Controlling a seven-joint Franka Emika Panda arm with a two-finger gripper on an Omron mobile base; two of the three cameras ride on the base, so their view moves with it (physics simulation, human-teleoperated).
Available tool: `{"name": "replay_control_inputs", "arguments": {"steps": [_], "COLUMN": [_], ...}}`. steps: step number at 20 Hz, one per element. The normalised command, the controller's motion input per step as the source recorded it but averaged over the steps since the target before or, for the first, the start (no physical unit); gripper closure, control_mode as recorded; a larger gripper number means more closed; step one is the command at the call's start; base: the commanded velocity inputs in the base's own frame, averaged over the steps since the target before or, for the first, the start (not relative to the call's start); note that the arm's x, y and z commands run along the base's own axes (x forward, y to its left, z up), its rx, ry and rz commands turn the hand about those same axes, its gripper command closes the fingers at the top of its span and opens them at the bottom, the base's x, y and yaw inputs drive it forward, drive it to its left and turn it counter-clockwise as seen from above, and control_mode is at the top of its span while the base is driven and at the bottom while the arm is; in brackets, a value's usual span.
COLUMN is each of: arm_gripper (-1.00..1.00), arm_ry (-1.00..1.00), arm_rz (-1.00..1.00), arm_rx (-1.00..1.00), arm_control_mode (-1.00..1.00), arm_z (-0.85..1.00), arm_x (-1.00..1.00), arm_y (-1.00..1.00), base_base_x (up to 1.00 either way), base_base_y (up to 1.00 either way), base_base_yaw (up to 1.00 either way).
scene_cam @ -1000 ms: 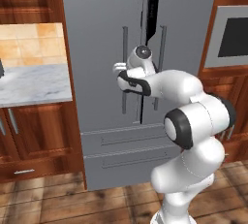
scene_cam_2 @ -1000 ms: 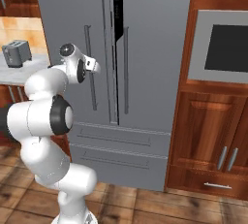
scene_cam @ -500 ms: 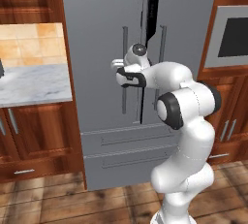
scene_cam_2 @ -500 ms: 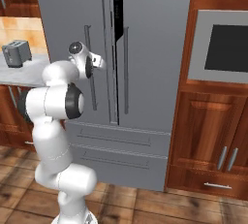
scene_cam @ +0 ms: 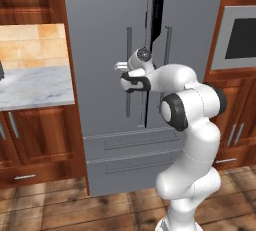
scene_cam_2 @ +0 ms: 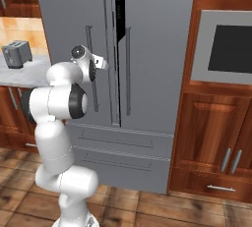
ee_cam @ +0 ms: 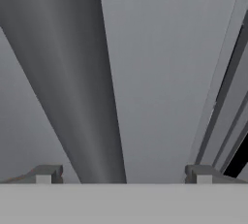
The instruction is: Take the lemon wedge from the fridge and place it on the plate with fish on the dining counter.
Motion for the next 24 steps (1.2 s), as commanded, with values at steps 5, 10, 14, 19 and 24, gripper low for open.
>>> {"name": "replay_control_inputs", "arguments": {"steps": [5, 10, 14, 19, 24], "arm_gripper": [1.00, 1.00, 1.00, 1.00, 1.00], "arm_ry": [0.01, 0.03, 0.06, 0.05, 0.01], "arm_rz": [-0.02, -0.04, -0.05, -0.15, -0.21], "arm_rx": [0.01, 0.00, 0.01, 0.02, 0.00], "arm_control_mode": [-1.00, -1.00, -1.00, -1.00, -1.00], "arm_z": [-0.02, 0.00, 0.19, 0.35, 0.37], "arm_x": [0.43, 0.24, -0.39, -0.87, -1.00], "arm_y": [0.02, 0.01, 0.35, 0.67, 0.86], "base_base_x": [0.00, 0.00, 0.00, 0.00, 0.00], "base_base_y": [0.00, 0.00, 0.00, 0.00, 0.00], "base_base_yaw": [0.00, 0.00, 0.00, 0.00, 0.00]}}
